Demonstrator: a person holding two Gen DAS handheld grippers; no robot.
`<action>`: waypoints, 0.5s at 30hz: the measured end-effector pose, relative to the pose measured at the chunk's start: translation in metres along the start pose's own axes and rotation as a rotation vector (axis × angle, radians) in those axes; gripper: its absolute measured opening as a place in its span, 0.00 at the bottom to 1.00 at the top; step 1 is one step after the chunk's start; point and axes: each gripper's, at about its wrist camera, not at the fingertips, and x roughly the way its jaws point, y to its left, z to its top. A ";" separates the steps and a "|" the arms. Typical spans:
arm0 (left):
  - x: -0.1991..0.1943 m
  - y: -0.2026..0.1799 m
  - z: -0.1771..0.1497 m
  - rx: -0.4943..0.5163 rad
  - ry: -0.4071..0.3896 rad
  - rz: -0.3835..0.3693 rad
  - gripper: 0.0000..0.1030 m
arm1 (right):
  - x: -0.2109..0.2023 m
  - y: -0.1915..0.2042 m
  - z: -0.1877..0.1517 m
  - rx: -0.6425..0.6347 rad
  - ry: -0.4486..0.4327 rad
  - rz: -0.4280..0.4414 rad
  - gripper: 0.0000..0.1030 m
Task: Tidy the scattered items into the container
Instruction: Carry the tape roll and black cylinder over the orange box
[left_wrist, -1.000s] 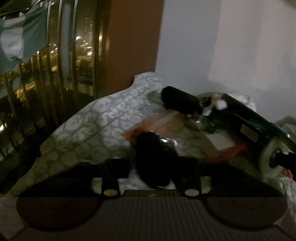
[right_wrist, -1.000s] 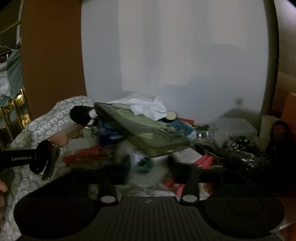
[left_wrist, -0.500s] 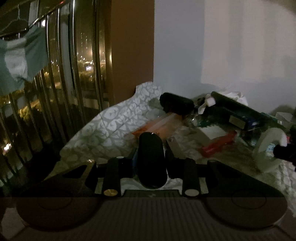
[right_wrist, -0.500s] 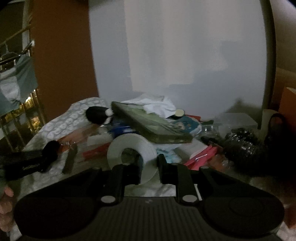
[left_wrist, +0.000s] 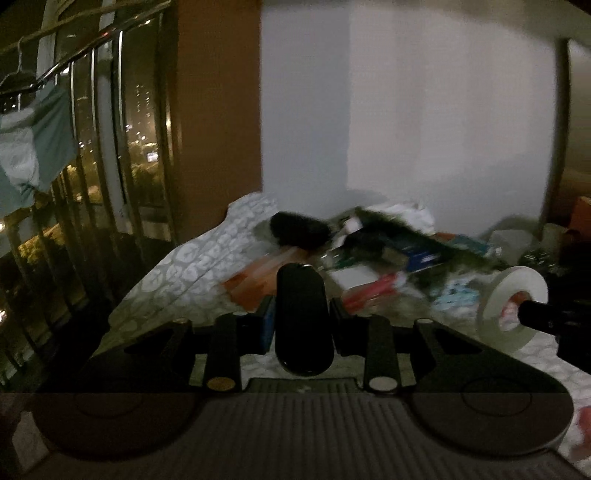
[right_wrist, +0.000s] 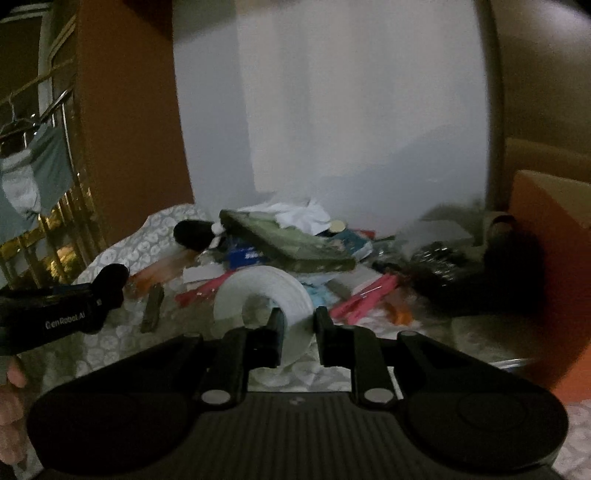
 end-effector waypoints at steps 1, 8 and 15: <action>-0.004 -0.004 0.002 0.008 -0.008 -0.008 0.30 | -0.004 -0.001 0.001 0.002 -0.009 -0.006 0.16; -0.031 -0.044 0.017 0.057 -0.066 -0.085 0.30 | -0.047 -0.018 0.012 0.016 -0.092 -0.055 0.16; -0.060 -0.104 0.044 0.107 -0.146 -0.209 0.30 | -0.108 -0.065 0.033 0.031 -0.218 -0.168 0.16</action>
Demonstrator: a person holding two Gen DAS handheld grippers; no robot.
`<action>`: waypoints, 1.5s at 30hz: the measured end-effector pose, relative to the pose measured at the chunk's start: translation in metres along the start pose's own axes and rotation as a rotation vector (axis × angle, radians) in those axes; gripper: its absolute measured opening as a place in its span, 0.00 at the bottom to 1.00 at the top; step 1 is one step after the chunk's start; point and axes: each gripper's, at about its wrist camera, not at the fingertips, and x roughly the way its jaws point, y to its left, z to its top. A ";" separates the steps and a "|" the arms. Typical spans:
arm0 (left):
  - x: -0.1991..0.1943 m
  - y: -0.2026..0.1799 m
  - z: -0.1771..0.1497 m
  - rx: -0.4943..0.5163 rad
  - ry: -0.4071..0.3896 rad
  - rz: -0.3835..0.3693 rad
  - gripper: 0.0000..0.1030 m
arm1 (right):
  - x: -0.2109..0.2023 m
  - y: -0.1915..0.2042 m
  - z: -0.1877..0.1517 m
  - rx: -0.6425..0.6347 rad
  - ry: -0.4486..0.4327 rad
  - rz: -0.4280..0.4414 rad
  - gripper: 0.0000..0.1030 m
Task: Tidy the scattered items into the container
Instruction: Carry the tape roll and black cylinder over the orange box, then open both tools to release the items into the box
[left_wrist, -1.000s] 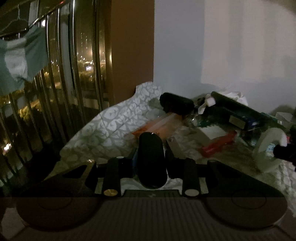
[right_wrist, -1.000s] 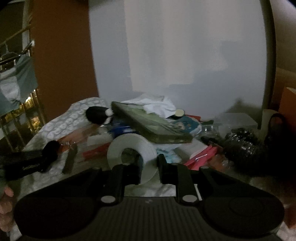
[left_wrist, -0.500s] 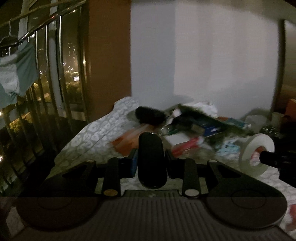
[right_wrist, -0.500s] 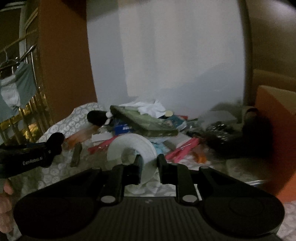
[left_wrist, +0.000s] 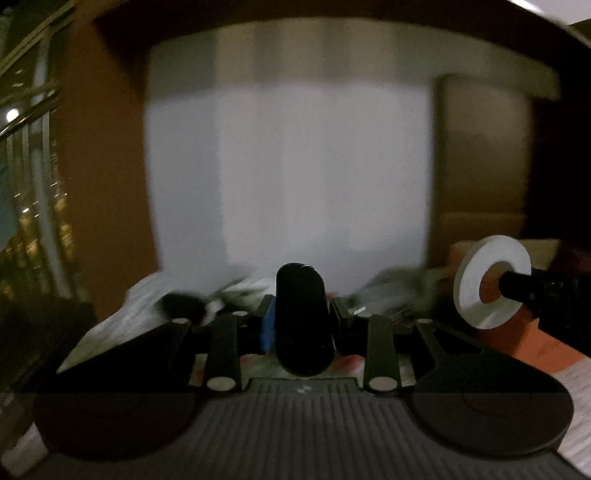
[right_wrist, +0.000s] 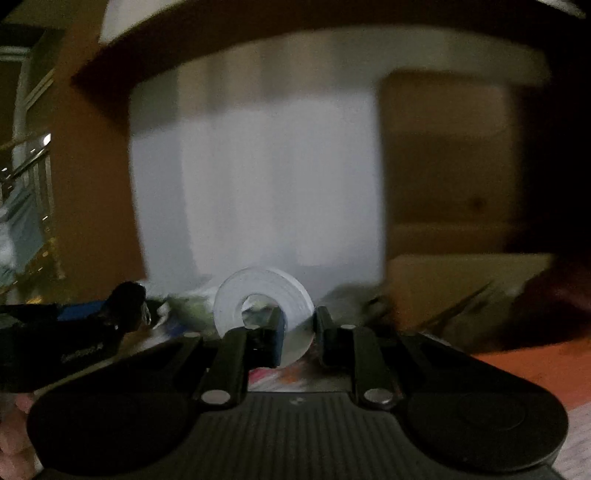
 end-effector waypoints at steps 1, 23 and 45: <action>0.001 -0.011 0.005 0.004 -0.006 -0.021 0.30 | -0.006 -0.010 0.005 0.002 -0.016 -0.022 0.16; 0.080 -0.174 0.029 0.109 0.038 -0.209 0.31 | 0.023 -0.193 0.016 0.097 0.018 -0.362 0.16; 0.098 -0.182 0.026 0.080 0.036 -0.189 0.69 | 0.030 -0.200 0.012 0.131 0.015 -0.400 0.30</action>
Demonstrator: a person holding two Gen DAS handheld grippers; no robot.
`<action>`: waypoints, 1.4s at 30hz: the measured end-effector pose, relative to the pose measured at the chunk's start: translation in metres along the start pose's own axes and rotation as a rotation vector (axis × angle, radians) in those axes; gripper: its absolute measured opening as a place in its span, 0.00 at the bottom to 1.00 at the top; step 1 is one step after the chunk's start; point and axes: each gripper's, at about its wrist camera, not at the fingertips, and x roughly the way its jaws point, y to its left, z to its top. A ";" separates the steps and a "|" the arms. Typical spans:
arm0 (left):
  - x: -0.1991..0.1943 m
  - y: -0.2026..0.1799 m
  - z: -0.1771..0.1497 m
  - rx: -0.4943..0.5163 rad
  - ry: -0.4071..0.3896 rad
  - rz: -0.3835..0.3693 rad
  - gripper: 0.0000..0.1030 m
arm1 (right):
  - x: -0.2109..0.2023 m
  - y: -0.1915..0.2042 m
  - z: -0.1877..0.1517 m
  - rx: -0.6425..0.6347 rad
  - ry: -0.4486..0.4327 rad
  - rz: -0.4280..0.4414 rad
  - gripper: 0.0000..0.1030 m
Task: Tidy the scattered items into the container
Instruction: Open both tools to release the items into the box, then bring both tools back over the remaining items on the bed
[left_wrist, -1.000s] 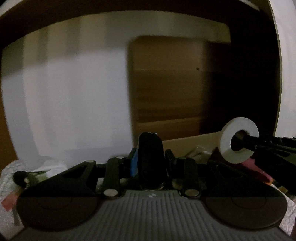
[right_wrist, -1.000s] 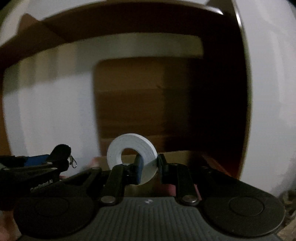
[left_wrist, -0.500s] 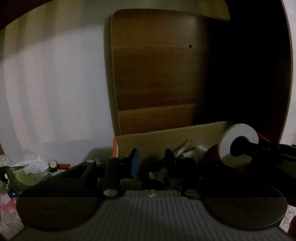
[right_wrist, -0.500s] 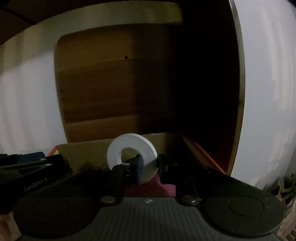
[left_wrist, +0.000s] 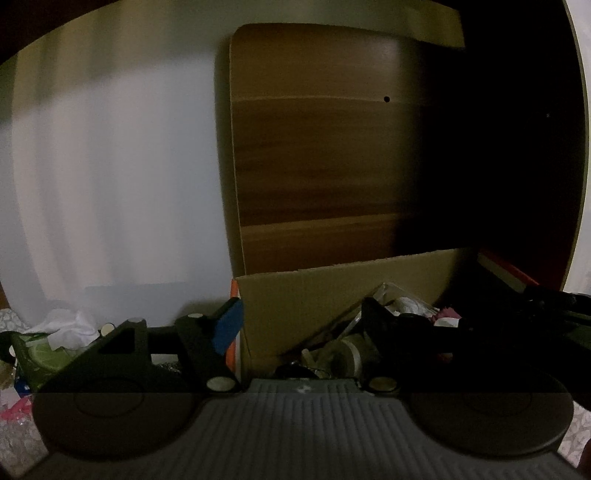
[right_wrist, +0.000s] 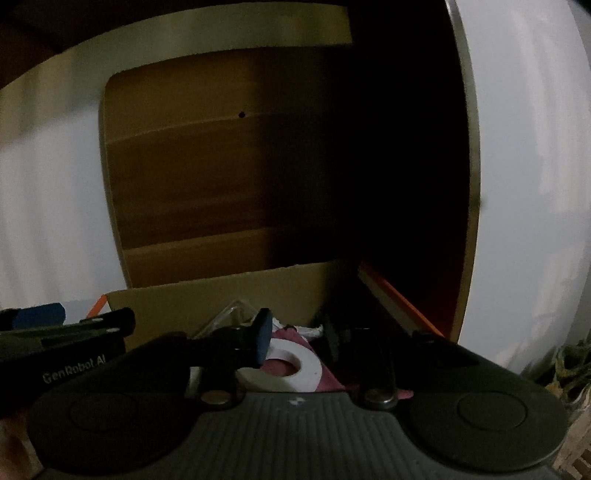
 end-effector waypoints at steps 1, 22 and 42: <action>0.001 0.000 0.000 -0.002 0.000 -0.001 0.69 | -0.002 0.000 0.000 0.002 -0.004 0.000 0.30; -0.077 0.129 -0.034 -0.058 -0.059 0.180 0.73 | -0.081 0.058 -0.014 -0.013 -0.071 0.179 0.38; -0.112 0.278 -0.119 -0.094 0.047 0.449 0.73 | -0.068 0.228 -0.091 -0.200 0.112 0.435 0.43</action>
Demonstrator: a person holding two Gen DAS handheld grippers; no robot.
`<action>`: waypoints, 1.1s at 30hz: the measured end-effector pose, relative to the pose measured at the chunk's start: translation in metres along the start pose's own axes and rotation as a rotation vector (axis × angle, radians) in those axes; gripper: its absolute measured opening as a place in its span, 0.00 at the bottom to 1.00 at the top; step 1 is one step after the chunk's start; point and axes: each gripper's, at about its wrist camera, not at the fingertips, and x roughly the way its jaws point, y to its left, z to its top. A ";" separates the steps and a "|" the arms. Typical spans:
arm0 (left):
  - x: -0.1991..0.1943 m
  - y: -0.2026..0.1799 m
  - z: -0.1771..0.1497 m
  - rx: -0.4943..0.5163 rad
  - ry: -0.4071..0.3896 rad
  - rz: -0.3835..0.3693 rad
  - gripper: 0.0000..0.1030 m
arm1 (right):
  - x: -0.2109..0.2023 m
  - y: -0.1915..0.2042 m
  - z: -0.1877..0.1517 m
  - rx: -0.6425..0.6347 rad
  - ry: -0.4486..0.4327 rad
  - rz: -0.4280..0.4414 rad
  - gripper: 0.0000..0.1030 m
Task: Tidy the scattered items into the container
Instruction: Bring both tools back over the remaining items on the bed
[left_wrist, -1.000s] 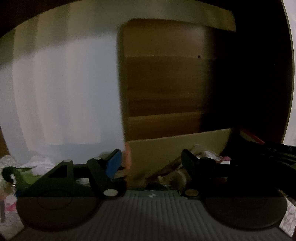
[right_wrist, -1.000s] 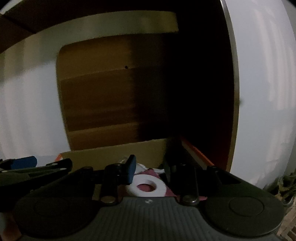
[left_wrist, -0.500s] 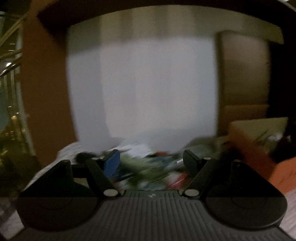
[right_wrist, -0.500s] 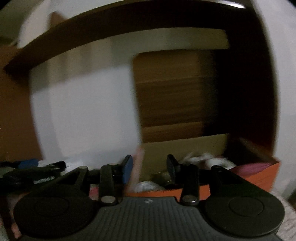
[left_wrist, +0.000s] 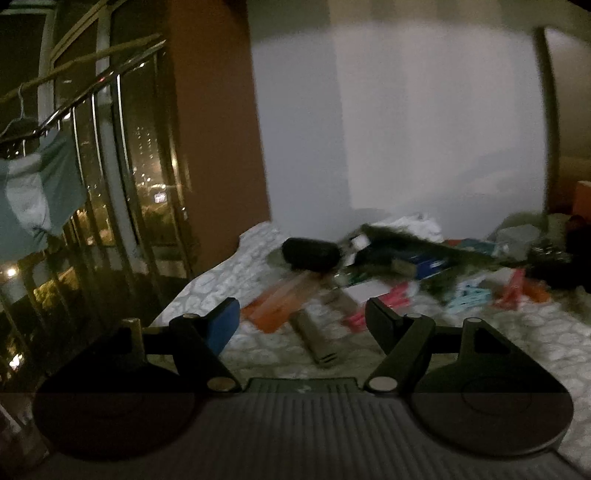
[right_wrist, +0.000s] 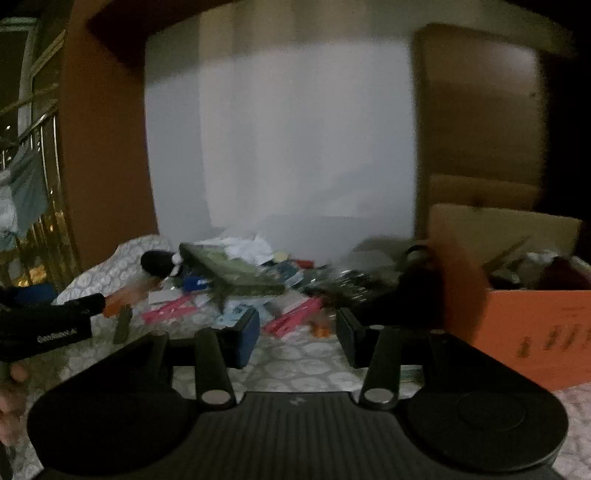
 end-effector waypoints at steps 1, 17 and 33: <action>0.004 0.002 -0.001 -0.002 0.003 0.002 0.73 | 0.005 0.003 -0.001 -0.007 0.004 0.000 0.43; 0.033 0.009 -0.015 -0.019 0.074 -0.049 0.73 | 0.079 0.001 -0.006 -0.005 0.115 -0.051 0.46; 0.016 -0.022 -0.010 -0.012 0.066 -0.181 0.73 | 0.089 -0.010 -0.017 -0.003 0.236 -0.058 0.20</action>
